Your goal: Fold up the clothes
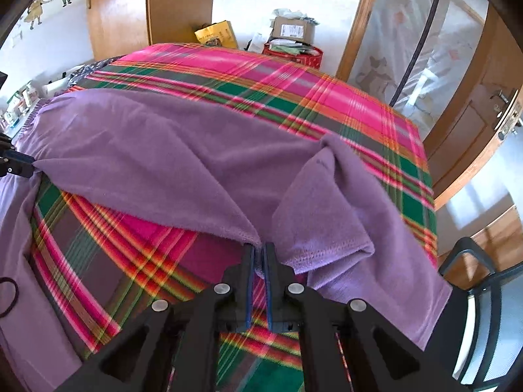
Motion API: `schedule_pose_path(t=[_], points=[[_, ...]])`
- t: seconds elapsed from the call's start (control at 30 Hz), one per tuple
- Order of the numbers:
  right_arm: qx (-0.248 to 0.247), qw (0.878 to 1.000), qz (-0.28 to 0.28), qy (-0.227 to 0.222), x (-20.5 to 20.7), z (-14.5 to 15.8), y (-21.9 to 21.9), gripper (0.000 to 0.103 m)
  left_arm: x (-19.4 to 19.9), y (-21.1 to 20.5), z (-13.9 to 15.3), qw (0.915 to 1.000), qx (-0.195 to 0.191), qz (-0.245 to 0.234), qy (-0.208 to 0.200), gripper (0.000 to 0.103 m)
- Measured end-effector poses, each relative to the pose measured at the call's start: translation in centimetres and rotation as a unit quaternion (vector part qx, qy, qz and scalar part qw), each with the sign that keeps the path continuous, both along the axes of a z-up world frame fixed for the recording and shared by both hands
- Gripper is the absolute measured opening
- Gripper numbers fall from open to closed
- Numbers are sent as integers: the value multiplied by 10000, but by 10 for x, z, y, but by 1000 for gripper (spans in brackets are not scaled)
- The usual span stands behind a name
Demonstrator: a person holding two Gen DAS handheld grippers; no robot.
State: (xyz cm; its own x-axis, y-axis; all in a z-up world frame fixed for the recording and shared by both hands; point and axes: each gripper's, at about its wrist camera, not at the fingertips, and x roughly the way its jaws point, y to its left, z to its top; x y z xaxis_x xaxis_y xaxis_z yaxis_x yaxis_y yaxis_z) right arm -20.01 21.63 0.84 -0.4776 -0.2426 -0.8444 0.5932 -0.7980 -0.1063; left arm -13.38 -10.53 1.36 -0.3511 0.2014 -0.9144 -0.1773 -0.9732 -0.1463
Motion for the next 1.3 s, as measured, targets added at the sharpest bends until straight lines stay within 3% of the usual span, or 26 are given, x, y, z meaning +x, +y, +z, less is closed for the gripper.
schedule_pose_path(t=[0.17,0.23,0.37,0.8,1.03,1.3], points=[[-408,9991,-40,-82,8,17,25,9,-2,1,18,9997,128,6,184,12],[-594,9980,-203,14,11,27,44,19,-5,4,25,9995,110,-27,280,20],[-538,9960,-683,201,9,36,77,23,-16,10,30,9993,76,-98,352,21],[-368,9831,-1742,414,-18,22,119,32,-57,77,25,9951,-29,-733,660,26],[-458,9743,-2187,298,-26,16,145,38,-79,110,22,9927,165,-994,668,26],[-1172,9592,-2570,-107,-44,3,175,46,-109,136,19,9923,197,-1068,601,27]])
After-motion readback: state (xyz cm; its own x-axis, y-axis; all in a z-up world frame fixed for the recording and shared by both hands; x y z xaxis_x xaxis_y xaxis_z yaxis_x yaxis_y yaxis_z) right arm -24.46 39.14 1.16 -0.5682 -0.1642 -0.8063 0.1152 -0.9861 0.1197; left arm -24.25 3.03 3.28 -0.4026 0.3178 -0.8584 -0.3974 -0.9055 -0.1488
